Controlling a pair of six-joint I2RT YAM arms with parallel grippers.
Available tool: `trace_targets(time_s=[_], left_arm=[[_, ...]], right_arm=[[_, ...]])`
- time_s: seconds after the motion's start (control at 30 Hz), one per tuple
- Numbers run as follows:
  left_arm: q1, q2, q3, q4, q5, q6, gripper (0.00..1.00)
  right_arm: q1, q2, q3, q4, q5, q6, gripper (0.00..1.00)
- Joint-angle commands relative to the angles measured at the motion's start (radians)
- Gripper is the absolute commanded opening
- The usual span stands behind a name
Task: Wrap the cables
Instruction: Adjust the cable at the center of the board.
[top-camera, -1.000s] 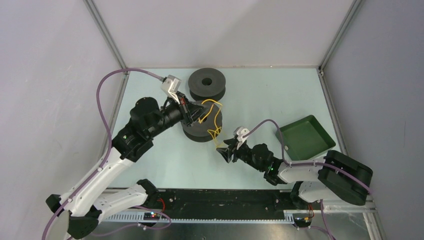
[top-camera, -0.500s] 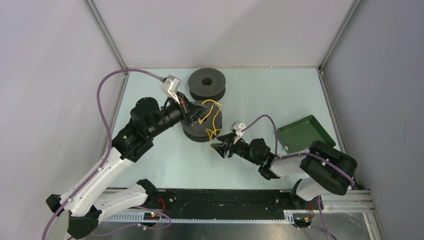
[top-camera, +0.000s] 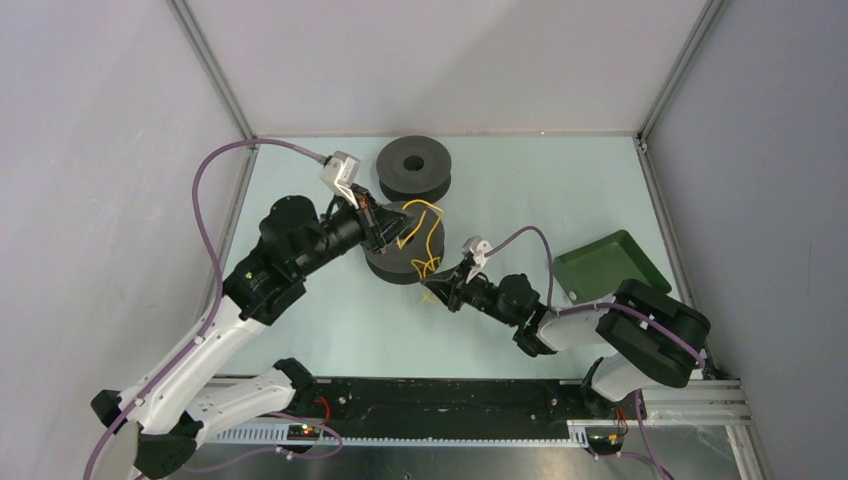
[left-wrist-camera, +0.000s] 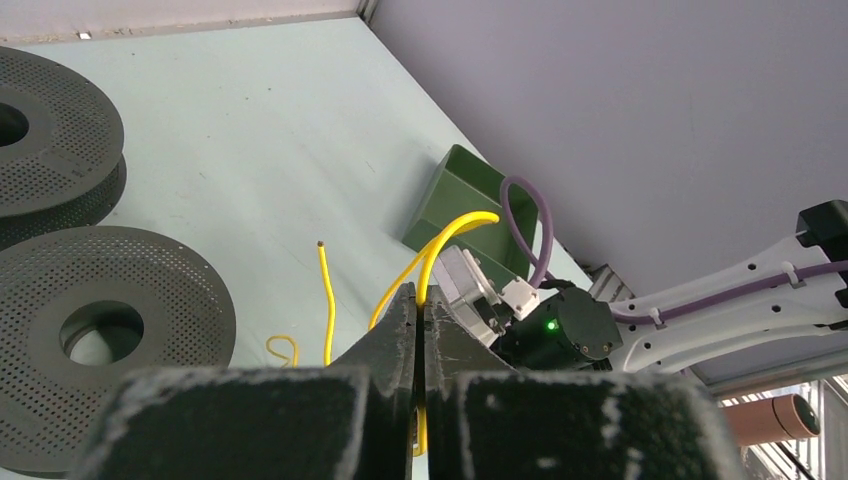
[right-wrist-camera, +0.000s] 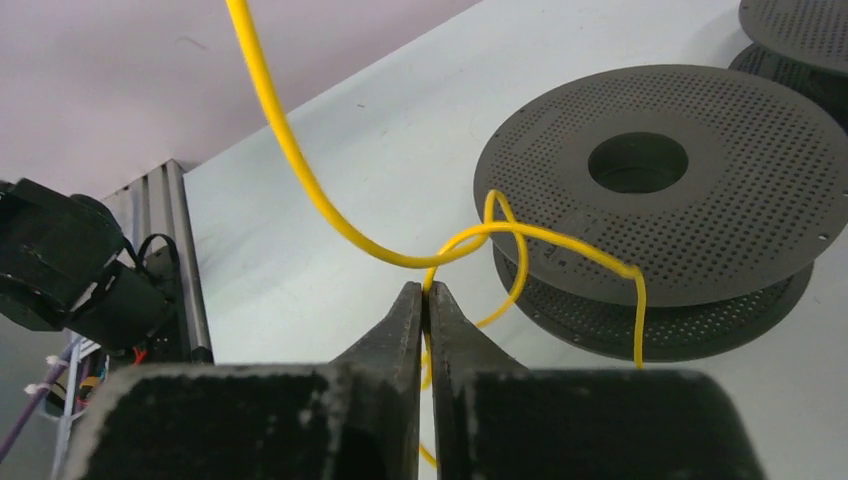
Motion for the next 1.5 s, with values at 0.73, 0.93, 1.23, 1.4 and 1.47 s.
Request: trace_targets(time_s=[0.73,0.93,1.23,1.4,1.47], left_arm=[[0.005,-0.012,-0.067,-0.055,-0.194,0.092,0.0],[0.095,-0.015,-0.049,-0.194,-0.273,0.138,0.0],[0.206,-0.074,-0.062,-0.255,-0.302,0.16,0.0],[0.223,-0.057,-0.073,-0.259,-0.299,0.168,0.0],[0.226,-0.051,-0.076,-0.258,-0.3,0.174,0.0]], right_arm=[[0.111,-0.336,0.156,-0.559,0.681,-0.437,0.0],[-0.132,-0.604,0.091,-0.753,0.414,-0.013,0.0],[-0.566,-0.932,0.045,-0.967,0.121,0.293,0.0],[-0.671,-0.994,0.047,-0.979,-0.029,0.411,0.0],[-0.701,-1.008,0.051,-0.971,-0.1,0.445,0.0]])
